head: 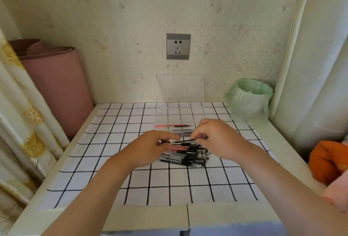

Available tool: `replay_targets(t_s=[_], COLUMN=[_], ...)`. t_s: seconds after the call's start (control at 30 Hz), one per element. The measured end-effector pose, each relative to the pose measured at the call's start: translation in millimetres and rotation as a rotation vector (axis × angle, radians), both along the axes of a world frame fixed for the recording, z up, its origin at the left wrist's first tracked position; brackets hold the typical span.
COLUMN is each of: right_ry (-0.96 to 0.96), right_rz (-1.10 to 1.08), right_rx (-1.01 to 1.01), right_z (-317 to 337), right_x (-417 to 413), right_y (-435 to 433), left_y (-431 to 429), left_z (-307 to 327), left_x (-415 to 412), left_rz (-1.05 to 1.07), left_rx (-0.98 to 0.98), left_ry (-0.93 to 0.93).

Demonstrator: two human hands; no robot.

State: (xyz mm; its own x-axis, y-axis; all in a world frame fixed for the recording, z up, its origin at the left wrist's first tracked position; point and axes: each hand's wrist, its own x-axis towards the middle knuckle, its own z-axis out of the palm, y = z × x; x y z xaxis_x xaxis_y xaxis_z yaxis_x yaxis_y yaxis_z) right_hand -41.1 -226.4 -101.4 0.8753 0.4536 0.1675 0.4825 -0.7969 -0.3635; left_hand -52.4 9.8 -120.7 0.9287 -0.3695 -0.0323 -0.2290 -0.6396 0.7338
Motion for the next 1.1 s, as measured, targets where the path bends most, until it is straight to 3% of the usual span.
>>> replay_targets(t_s=[0.3,0.87,1.0,1.1], right_ry=[0.011,0.260,0.104,0.178], right_rz=[-0.071,0.012,-0.104,-0.158], right_rx=[0.059,0.355,0.170,-0.058], right_z=[2.6,-1.8,-7.0,-16.8], right_x=[-0.8,-10.6,-2.3,1.0], right_y=[-13.7,-0.8,-17.3,-29.0], left_y=[0.2,-23.9,-21.5,-21.1], left_z=[-4.5,-7.7,-8.5,-8.7], left_x=[2.0,-1.7,-2.0,-2.1], left_rz=[0.003,-0.018,-0.011,-0.024], left_rx=[0.005,0.037,0.130,0.218], left_ry=[-0.022,-0.042,-0.068,-0.057])
